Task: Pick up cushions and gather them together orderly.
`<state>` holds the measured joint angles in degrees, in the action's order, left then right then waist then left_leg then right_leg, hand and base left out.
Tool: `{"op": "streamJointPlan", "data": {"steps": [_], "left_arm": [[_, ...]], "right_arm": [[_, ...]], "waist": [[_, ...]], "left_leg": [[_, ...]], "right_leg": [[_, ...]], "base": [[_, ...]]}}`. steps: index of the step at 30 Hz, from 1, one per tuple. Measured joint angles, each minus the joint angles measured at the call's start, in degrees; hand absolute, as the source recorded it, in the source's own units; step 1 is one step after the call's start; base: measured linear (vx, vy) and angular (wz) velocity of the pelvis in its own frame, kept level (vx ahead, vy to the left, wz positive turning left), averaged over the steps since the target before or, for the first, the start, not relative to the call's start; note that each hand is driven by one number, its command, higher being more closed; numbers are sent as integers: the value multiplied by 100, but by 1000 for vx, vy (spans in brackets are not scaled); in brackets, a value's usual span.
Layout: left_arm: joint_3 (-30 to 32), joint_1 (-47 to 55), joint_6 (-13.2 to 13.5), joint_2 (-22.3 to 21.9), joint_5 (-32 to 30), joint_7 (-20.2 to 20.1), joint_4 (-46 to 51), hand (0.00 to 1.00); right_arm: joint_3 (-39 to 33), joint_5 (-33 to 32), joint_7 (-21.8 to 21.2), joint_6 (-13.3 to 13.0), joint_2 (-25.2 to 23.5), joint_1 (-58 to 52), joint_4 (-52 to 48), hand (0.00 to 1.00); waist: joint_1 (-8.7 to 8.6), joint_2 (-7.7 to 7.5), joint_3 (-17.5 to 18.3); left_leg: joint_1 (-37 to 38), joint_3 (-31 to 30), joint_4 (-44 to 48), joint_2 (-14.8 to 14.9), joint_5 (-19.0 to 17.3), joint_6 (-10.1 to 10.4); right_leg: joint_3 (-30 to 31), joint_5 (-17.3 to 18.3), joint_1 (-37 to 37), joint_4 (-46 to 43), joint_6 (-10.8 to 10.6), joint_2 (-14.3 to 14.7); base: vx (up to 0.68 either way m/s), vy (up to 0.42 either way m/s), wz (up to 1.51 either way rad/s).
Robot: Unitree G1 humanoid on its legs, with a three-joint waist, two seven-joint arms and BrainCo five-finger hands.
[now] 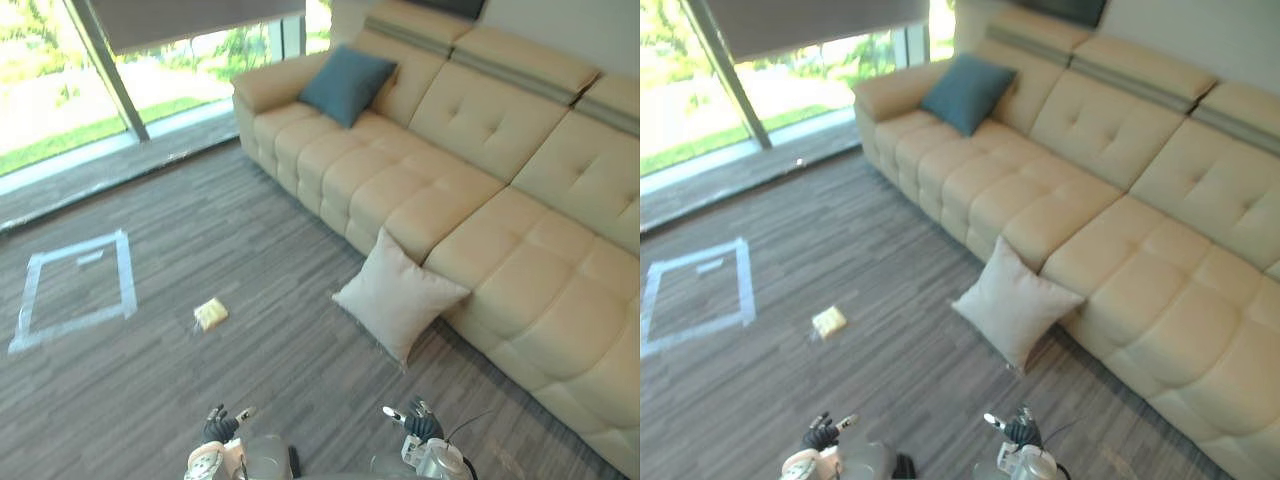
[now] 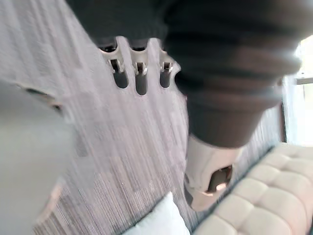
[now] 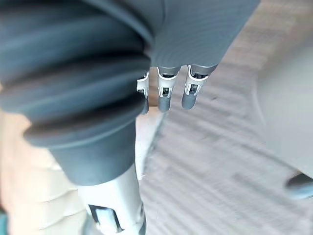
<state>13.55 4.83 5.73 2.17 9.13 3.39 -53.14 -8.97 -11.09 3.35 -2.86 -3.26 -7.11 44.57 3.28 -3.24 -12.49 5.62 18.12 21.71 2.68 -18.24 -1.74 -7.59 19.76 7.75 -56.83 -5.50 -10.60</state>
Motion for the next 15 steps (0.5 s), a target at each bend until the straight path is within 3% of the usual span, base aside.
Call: {"op": "streamJointPlan", "data": {"steps": [3, 5, 6, 7, 8, 9, 10, 12, 13, 14, 15], "left_arm": [[-54, 34, 3, 13, 5, -1, -125, 0], [-183, 8, -1, 47, -1, -10, -252, 0], [-250, 20, 5, 57, -6, -19, -274, 0], [-265, 22, 5, 67, -15, -22, -282, 0], [-287, -43, 0, -15, -14, -26, -360, 0], [-330, -66, 10, -83, -53, -33, -357, 0], [-333, -71, 12, -88, -70, -34, -347, 0], [-260, -61, 4, -135, -120, -38, -308, 0], [-216, -58, 2, -140, -121, -39, -285, 0], [-54, -5, 9, -204, -110, -32, -133, 0], [24, 64, 18, -241, -105, -36, 37, 0]], "right_arm": [[-44, 1, 2, -12, 89, 151, 154, 0], [-170, -1, 3, -5, 152, 271, 265, 0], [-210, -1, 3, -14, 214, 297, 345, 0], [-216, -3, 3, -11, 253, 291, 376, 0], [-257, -1, 4, -11, 343, 307, 379, 0], [-392, -1, 10, -8, 396, 302, 389, 0], [-440, -6, 10, -4, 396, 298, 384, 0], [-537, -6, 16, 0, 429, 219, 358, 0], [-534, -6, 15, 0, 430, 200, 354, 0], [-514, -10, 23, -2, 465, 136, 336, 0], [-424, -11, 44, 4, 493, 121, 342, 0]], "waist": [[-53, 52, -19], [-89, 115, -63], [-151, 138, -77], [-189, 125, -91], [-239, 251, -146], [-238, 364, -182], [-247, 374, -191], [-319, 479, -208], [-319, 487, -215], [-303, 511, -280], [-262, 534, -290]], "left_leg": [[565, 282, -582, 67, 30, 101], [779, 331, -773, 81, 45, 172], [881, 289, -869, 57, 41, 252], [959, 159, -869, 31, 1, 326], [1036, 15, -871, 142, -26, 383], [1044, -116, -798, 205, 95, 579], [1030, -161, -728, 209, 120, 621], [459, -531, 859, 491, 220, 743], [317, -598, 1234, 562, 299, 784], [-270, -821, 2752, 918, 650, 840], [-634, -838, 3695, 1186, 581, 838]], "right_leg": [[-1060, -72, 336, 1611, 250, 19], [-1208, -423, 488, 2595, 443, 228], [-1145, -905, 506, 3196, 588, 406], [-1005, -1509, 434, 3363, 949, 473], [-1080, -1451, 344, 3291, 999, 532], [-1107, -1202, 270, 3228, 1002, 548], [-1115, -1130, 275, 3208, 998, 543], [-1260, -729, -18, 3141, 1009, 616], [-1263, -678, -93, 3147, 1017, 650], [-1255, -529, -497, 3305, 1078, 868], [-1186, -403, -807, 3392, 1148, 1012]], "base": [[291, 43, -38], [339, -22, -21], [420, -94, 10], [526, -133, 19], [478, -144, 25], [304, -95, 19], [359, -184, 19], [391, -240, 25], [326, -177, 19], [321, -144, -11], [323, -122, -24]]}}
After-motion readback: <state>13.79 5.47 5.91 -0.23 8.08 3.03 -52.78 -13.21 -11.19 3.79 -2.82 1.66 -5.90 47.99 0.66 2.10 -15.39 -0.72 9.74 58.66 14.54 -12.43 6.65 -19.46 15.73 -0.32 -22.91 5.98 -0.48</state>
